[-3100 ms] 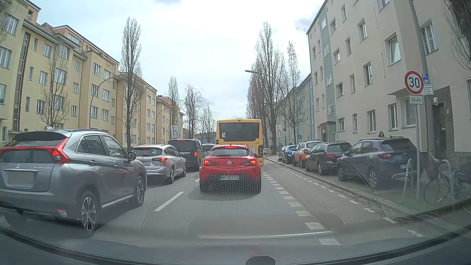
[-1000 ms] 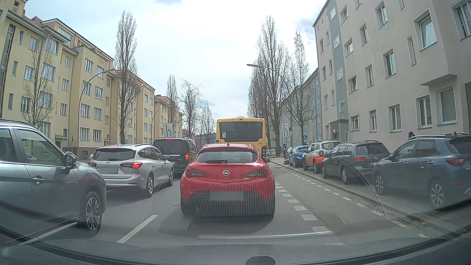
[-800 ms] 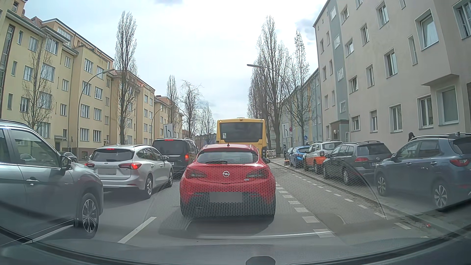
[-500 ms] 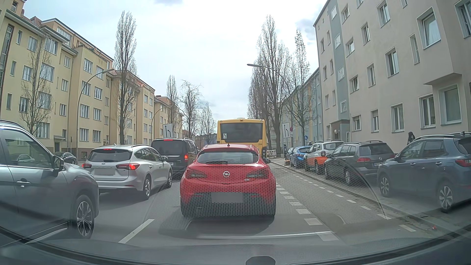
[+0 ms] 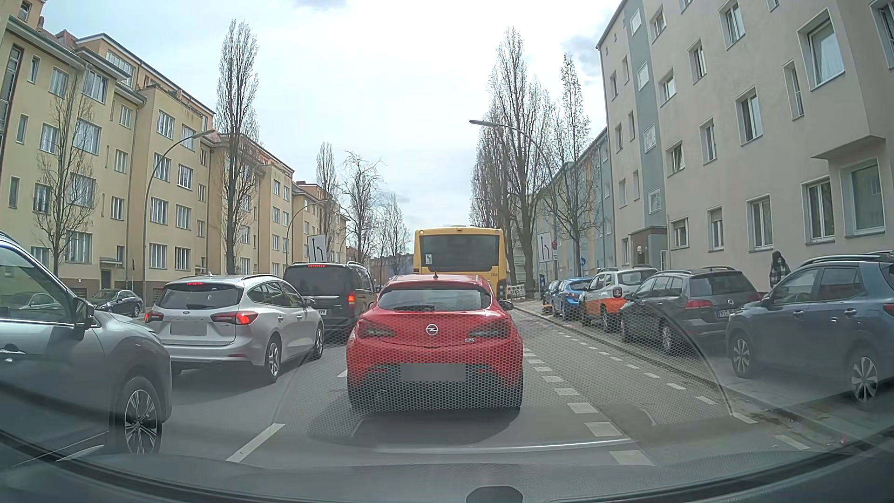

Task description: Follow the waypoints while adhering to traffic rules and regulations

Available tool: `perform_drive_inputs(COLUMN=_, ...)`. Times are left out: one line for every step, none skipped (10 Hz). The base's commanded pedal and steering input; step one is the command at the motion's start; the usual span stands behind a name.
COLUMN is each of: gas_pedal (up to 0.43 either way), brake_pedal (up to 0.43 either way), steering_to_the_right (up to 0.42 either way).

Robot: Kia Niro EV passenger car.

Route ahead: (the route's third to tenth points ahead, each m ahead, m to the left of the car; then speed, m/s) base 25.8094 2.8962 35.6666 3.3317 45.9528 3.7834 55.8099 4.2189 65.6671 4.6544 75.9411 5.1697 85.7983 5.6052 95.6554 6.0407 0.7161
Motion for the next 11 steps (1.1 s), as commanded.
perform_drive_inputs(gas_pedal=0.0, brake_pedal=0.012, steering_to_the_right=-0.01)
perform_drive_inputs(gas_pedal=0.0, brake_pedal=0.0, steering_to_the_right=-0.011)
perform_drive_inputs(gas_pedal=0.0, brake_pedal=0.0, steering_to_the_right=-0.01)
perform_drive_inputs(gas_pedal=0.0, brake_pedal=0.0, steering_to_the_right=-0.01)
perform_drive_inputs(gas_pedal=0.0, brake_pedal=0.0, steering_to_the_right=-0.01)
perform_drive_inputs(gas_pedal=0.0, brake_pedal=0.0, steering_to_the_right=-0.01)
perform_drive_inputs(gas_pedal=0.0, brake_pedal=0.0, steering_to_the_right=-0.01)
perform_drive_inputs(gas_pedal=0.0, brake_pedal=0.0, steering_to_the_right=-0.01)
perform_drive_inputs(gas_pedal=0.02, brake_pedal=0.0, steering_to_the_right=-0.009)
perform_drive_inputs(gas_pedal=0.02, brake_pedal=0.0, steering_to_the_right=-0.007)
perform_drive_inputs(gas_pedal=0.02, brake_pedal=0.0, steering_to_the_right=-0.005)
